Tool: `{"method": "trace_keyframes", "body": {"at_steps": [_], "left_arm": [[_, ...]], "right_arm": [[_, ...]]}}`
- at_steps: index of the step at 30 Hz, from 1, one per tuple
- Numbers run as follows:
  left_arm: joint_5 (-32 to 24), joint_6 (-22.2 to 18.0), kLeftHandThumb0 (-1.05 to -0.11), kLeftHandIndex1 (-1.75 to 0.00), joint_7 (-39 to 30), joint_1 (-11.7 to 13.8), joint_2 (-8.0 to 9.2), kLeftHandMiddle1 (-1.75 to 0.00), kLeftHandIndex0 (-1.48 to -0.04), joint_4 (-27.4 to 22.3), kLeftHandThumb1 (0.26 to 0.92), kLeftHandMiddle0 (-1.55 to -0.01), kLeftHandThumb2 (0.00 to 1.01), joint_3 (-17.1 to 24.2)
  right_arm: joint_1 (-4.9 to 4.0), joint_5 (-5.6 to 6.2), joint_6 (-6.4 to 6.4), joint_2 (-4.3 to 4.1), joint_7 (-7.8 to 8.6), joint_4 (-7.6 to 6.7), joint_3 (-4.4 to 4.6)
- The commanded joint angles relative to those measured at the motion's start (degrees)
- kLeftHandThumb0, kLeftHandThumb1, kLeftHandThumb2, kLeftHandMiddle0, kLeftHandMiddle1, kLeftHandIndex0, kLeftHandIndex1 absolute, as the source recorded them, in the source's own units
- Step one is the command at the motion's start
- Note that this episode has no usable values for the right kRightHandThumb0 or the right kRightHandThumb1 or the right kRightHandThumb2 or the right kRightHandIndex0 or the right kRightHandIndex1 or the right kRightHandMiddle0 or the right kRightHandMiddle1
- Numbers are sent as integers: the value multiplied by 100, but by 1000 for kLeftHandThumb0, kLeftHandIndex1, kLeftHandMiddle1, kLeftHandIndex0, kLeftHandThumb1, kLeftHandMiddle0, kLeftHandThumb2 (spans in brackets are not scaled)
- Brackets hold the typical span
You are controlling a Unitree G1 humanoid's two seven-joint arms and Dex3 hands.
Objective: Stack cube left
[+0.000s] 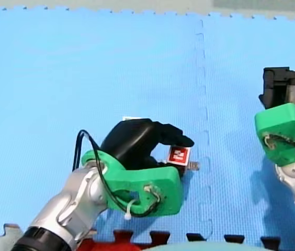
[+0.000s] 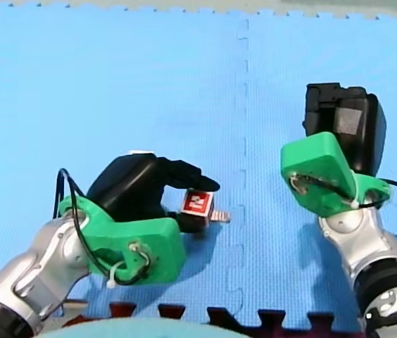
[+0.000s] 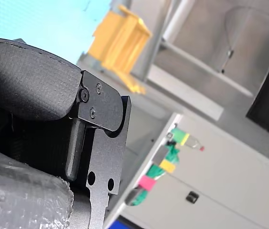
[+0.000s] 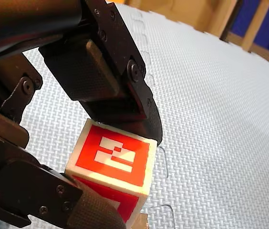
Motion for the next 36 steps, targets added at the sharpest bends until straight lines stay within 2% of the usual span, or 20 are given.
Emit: {"method": "trace_keyframes", "body": {"at_steps": [1,5,9,14,27,36], "left_arm": [[48,-150,-480,-22,245,-53,-22,-1746,-1244,285,850,-880,0,-9],[136,-446,-474,-22,741,-155,-53,-1746,-1246,686,848,-876,0,2],[281,-1029,-473,-20,1571,-325,-138,-1746,-1247,1468,849,-875,1,-49],[339,-1310,-476,-19,1884,-454,-169,-1746,-1248,1874,852,-876,2,-71],[484,-1463,-473,-10,2164,-602,-133,-1746,-1237,2172,857,-874,3,-171],[584,-1445,-474,-6,2185,-702,-108,-1746,-1231,2268,861,-872,3,-278]], "right_arm": [[11,23,-4,1,-9,-28,-1],[12,3,13,22,-43,-31,11],[12,-22,23,41,-89,-25,28],[17,-31,14,46,-121,-25,32],[49,-67,-80,30,-241,-54,77],[38,-82,-64,54,-274,-96,107]]}}
